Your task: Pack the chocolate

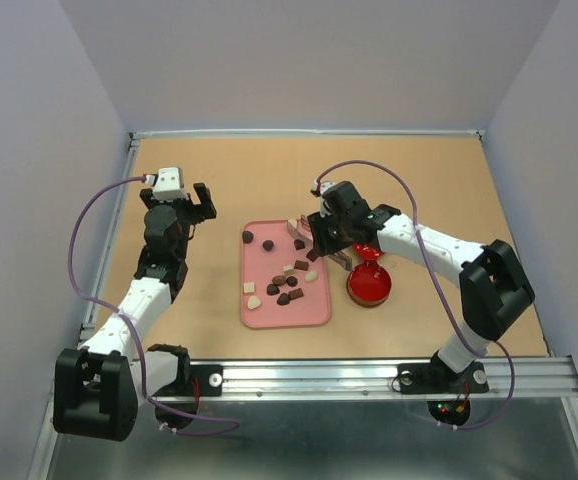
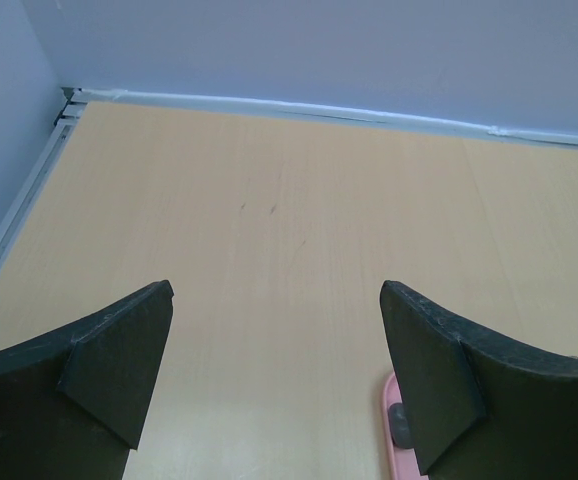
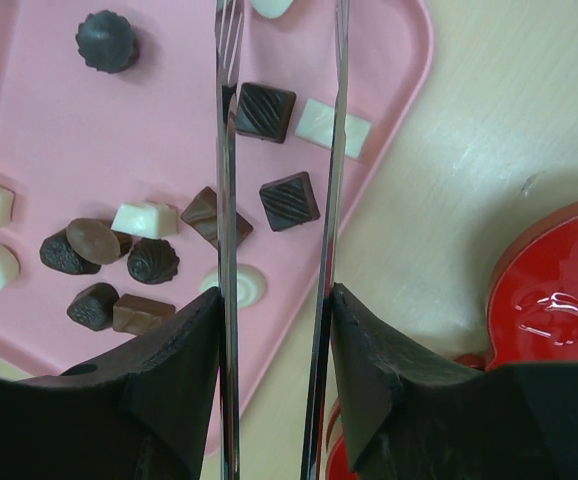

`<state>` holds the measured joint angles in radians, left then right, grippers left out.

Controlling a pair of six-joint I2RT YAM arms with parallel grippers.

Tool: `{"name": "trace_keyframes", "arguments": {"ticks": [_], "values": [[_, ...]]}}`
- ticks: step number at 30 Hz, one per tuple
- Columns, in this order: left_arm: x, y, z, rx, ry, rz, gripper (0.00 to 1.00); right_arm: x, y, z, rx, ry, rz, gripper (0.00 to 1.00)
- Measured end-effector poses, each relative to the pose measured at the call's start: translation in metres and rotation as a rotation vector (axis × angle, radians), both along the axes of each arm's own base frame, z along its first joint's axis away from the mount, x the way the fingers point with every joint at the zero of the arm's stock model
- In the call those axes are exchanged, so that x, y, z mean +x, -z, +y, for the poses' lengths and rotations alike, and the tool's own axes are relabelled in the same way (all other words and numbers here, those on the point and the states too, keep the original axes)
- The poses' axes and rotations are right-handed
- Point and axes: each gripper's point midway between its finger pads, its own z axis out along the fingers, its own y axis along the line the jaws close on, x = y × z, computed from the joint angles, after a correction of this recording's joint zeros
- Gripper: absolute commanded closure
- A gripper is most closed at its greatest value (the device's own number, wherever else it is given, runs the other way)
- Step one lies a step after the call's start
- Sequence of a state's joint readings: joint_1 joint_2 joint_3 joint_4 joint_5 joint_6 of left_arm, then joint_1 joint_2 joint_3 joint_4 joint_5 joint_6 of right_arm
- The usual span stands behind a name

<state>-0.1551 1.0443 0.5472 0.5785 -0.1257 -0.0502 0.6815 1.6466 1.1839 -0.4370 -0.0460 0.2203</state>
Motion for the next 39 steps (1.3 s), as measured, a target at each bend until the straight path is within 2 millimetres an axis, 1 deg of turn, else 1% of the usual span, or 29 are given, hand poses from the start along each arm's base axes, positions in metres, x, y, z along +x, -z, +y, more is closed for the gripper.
{"name": "trace_keyframes", "arguments": {"ticks": [5, 8, 9, 11, 12, 13, 18, 21, 23, 25, 27, 29, 30, 32, 33, 36, 39], "values": [[0.000, 0.001, 0.000, 0.001, 0.000, 0.002, 0.04, 0.007, -0.004, 0.007, 0.012, -0.010, -0.013, 0.50], [0.000, 0.001, 0.000, 0.000, -0.002, 0.002, 0.04, 0.009, 0.000, 0.010, 0.011, -0.013, -0.009, 0.55], [0.000, 0.001, 0.000, 0.001, -0.002, 0.001, 0.04, 0.010, 0.002, 0.010, 0.009, -0.014, -0.007, 0.59], [0.000, 0.001, 0.001, 0.000, -0.003, 0.002, 0.04, 0.010, 0.007, 0.010, 0.000, -0.016, 0.001, 0.63], [0.000, 0.001, 0.001, 0.001, -0.003, 0.001, 0.04, 0.010, 0.008, 0.010, -0.002, -0.015, 0.004, 0.67], [0.000, 0.001, 0.001, 0.001, -0.003, 0.001, 0.04, 0.009, 0.009, 0.009, -0.004, -0.015, 0.005, 0.69], [0.000, 0.001, 0.001, 0.001, -0.003, 0.002, 0.04, 0.011, 0.006, 0.008, -0.004, -0.009, -0.007, 0.73], [0.000, 0.001, 0.000, 0.001, -0.003, 0.002, 0.04, 0.010, -0.010, 0.007, 0.017, -0.003, -0.033, 0.74], [0.000, 0.001, 0.000, 0.000, -0.002, 0.001, 0.04, 0.008, -0.029, 0.005, 0.042, 0.005, -0.064, 0.74], [0.000, 0.001, 0.000, 0.001, -0.002, 0.002, 0.04, 0.005, -0.053, 0.001, 0.077, 0.016, -0.103, 0.74], [0.000, 0.001, 0.000, 0.001, -0.002, 0.002, 0.04, -0.001, -0.079, -0.007, 0.108, 0.038, -0.146, 0.74], [0.000, 0.001, 0.000, 0.001, -0.001, 0.002, 0.04, -0.008, -0.101, -0.016, 0.134, 0.070, -0.176, 0.74], [0.000, 0.000, 0.000, 0.001, -0.001, 0.001, 0.04, -0.010, -0.108, -0.020, 0.140, 0.083, -0.186, 0.74], [0.000, 0.000, 0.000, 0.000, 0.001, -0.001, 0.04, -0.018, -0.117, -0.030, 0.147, 0.124, -0.188, 0.74], [0.000, -0.001, 0.000, 0.000, 0.001, -0.001, 0.04, -0.022, -0.119, -0.037, 0.142, 0.148, -0.182, 0.74], [0.000, -0.001, 0.000, -0.001, 0.002, -0.004, 0.04, -0.039, -0.118, -0.056, 0.124, 0.220, -0.139, 0.74], [0.000, -0.001, -0.001, -0.001, 0.005, -0.004, 0.04, -0.057, -0.111, -0.073, 0.102, 0.291, -0.074, 0.74]]}}
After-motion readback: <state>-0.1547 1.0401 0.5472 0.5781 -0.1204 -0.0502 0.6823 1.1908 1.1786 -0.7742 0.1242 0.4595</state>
